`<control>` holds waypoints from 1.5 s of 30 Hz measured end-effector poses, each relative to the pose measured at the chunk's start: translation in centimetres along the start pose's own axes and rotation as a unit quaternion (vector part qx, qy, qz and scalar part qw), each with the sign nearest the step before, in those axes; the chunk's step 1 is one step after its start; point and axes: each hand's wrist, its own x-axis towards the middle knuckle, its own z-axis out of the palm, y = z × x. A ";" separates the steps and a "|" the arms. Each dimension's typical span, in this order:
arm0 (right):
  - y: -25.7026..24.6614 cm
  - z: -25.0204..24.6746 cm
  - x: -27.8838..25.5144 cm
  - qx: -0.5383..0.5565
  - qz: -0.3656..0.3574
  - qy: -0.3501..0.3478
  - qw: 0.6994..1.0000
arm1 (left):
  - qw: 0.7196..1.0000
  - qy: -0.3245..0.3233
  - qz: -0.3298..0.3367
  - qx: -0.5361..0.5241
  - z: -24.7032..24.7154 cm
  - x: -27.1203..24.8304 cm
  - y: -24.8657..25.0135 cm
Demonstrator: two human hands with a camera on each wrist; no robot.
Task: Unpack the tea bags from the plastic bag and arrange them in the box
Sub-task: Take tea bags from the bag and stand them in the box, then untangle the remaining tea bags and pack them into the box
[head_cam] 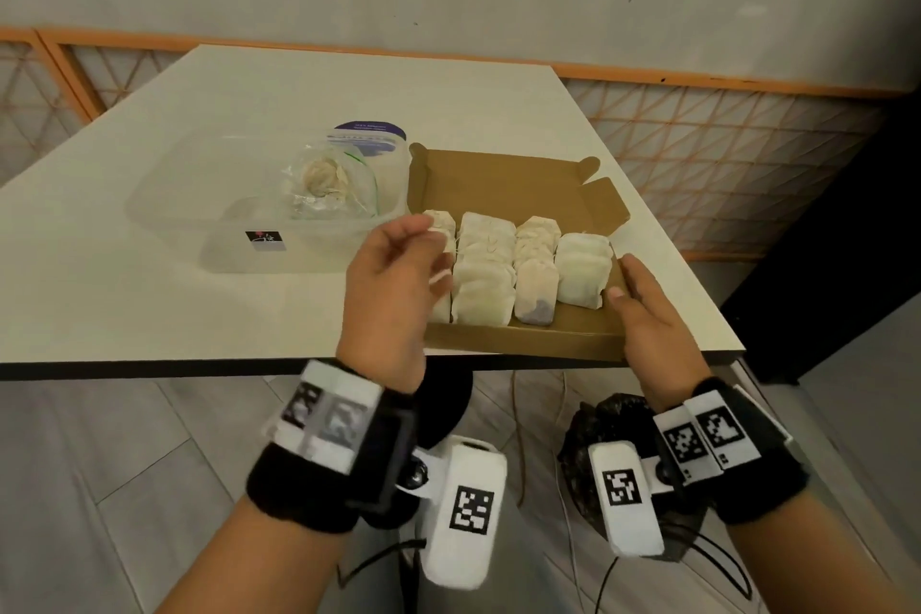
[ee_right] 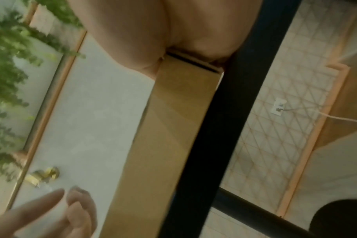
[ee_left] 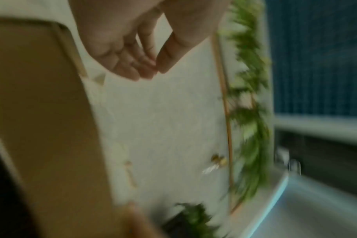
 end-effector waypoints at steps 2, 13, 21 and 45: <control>0.4 -0.1 0.4 0.035 0.001 0.010 0.999 | 0.975 -0.089 -0.189 -0.080 0.2 0.2 0.9; 1.5 -0.3 0.7 0.116 -0.008 0.022 0.993 | 0.953 -0.108 -0.260 -0.112 1.1 1.3 1.5; 1.8 -0.4 1.1 0.145 -0.011 0.008 0.989 | 0.994 0.019 -0.095 -0.058 -2.8 0.4 2.0; 1.7 -1.2 2.3 0.133 0.013 -0.026 0.991 | 0.941 0.014 0.181 0.286 -5.1 4.3 8.4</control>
